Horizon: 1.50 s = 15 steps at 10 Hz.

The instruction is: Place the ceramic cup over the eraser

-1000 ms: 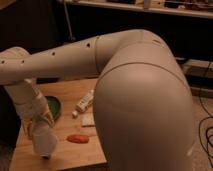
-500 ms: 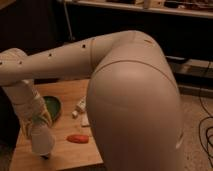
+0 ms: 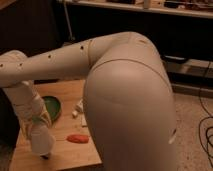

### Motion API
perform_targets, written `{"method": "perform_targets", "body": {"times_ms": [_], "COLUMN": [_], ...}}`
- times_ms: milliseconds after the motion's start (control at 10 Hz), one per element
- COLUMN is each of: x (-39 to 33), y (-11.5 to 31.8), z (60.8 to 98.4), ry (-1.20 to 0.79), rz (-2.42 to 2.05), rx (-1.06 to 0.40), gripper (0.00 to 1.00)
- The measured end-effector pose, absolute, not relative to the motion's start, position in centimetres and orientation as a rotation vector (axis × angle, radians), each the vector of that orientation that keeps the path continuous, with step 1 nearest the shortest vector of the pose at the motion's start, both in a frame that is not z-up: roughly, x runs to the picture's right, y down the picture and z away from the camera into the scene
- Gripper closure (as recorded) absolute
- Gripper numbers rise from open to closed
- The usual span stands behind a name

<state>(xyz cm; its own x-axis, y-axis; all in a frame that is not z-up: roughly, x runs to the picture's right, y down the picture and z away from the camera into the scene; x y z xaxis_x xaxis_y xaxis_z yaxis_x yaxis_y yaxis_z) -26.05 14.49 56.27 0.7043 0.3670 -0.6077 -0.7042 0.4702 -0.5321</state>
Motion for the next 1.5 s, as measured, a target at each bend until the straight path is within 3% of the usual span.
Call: {"method": "perform_targets", "body": {"times_ms": [1300,1500], "x": [-28.6,-29.2], "y": [16.5,16.8], "z": [58.8,59.3], "ry": [0.400,0.393], "rz": [0.574,0.555], "rx": [-0.876,-0.909], "gripper": [1.00,0.94]}}
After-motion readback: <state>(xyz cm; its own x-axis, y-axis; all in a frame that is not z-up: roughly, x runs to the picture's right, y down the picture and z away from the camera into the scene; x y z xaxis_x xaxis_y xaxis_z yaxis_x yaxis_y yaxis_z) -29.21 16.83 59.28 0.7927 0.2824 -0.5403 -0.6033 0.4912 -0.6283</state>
